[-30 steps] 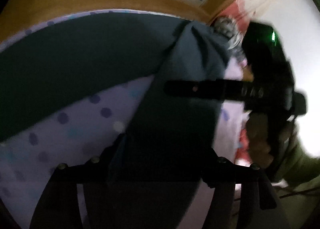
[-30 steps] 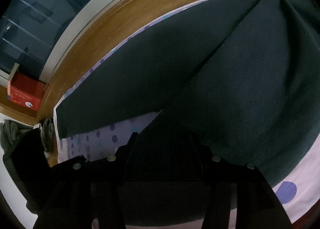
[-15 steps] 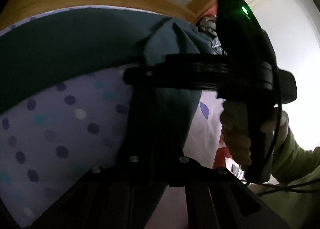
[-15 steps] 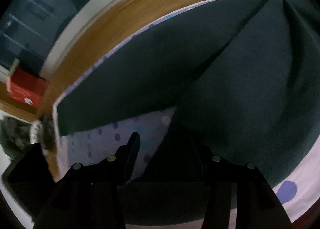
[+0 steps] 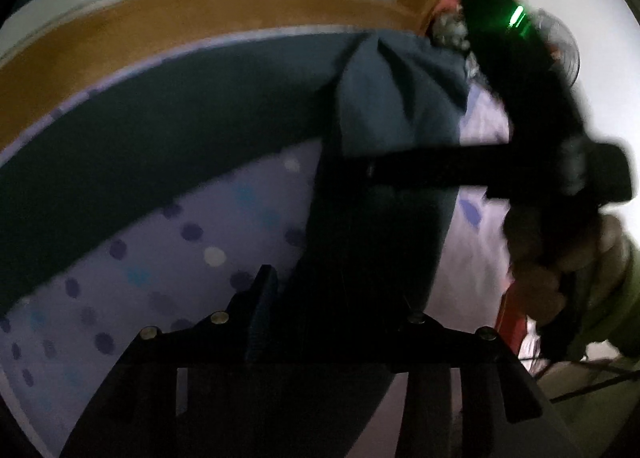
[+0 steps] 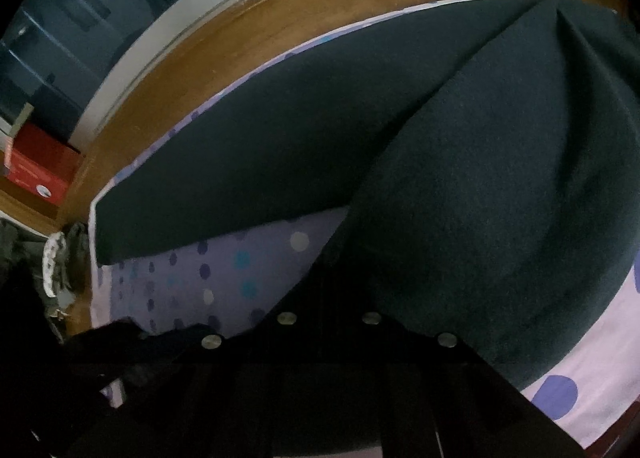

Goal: Fold clothes
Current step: 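Fold the held trouser edge over with both grippers and press it flat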

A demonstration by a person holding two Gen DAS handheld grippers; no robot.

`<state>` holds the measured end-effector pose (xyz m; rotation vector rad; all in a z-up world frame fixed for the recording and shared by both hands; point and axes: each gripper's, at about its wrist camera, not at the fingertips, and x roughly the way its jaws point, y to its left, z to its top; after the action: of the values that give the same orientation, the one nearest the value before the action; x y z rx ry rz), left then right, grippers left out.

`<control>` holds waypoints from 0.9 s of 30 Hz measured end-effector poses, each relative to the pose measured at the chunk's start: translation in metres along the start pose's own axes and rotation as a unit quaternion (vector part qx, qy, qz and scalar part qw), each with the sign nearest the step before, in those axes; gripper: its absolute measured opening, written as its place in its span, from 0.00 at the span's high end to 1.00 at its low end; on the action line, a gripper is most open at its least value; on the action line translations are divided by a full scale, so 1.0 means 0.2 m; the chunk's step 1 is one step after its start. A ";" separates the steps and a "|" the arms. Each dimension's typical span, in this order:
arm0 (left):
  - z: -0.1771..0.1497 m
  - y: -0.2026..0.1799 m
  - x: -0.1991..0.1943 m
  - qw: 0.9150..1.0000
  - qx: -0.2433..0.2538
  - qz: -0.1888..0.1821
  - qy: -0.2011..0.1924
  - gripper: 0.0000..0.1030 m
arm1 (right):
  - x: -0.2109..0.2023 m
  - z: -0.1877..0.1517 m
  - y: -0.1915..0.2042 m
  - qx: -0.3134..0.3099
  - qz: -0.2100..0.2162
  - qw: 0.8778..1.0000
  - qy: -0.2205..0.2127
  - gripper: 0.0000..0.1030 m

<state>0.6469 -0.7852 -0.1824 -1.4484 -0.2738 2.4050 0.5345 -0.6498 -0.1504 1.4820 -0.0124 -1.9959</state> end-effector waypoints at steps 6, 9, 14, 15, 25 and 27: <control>0.00 0.03 -0.13 0.999 -0.031 -0.015 -0.041 0.91 | -0.14 0.02 0.04 -0.020 0.053 0.996 -0.066 0.98; 0.08 0.10 -0.36 0.994 -0.050 -0.017 -0.095 0.91 | -0.19 0.15 0.17 -0.065 0.065 0.991 -0.101 0.98; 0.26 0.29 -0.50 0.987 -0.076 0.021 -0.138 0.91 | -0.21 0.41 0.38 -0.093 0.114 0.978 -0.148 0.98; 0.29 0.32 -0.49 0.987 -0.081 0.032 -0.134 0.91 | -0.17 0.47 0.42 -0.098 0.113 0.977 -0.151 0.98; 0.24 0.68 -0.30 0.981 -0.155 0.091 -0.070 0.91 | 0.46 0.60 0.35 -0.067 0.077 0.993 -0.058 0.98; 0.20 0.73 -0.28 0.978 -0.175 0.087 -0.068 0.90 | 0.47 0.59 0.36 -0.069 0.078 0.992 -0.066 0.98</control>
<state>0.6104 -0.9413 -0.1637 -1.5045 -0.6577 2.7065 0.4522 -0.7947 -0.1606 1.2236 -0.0427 -1.9235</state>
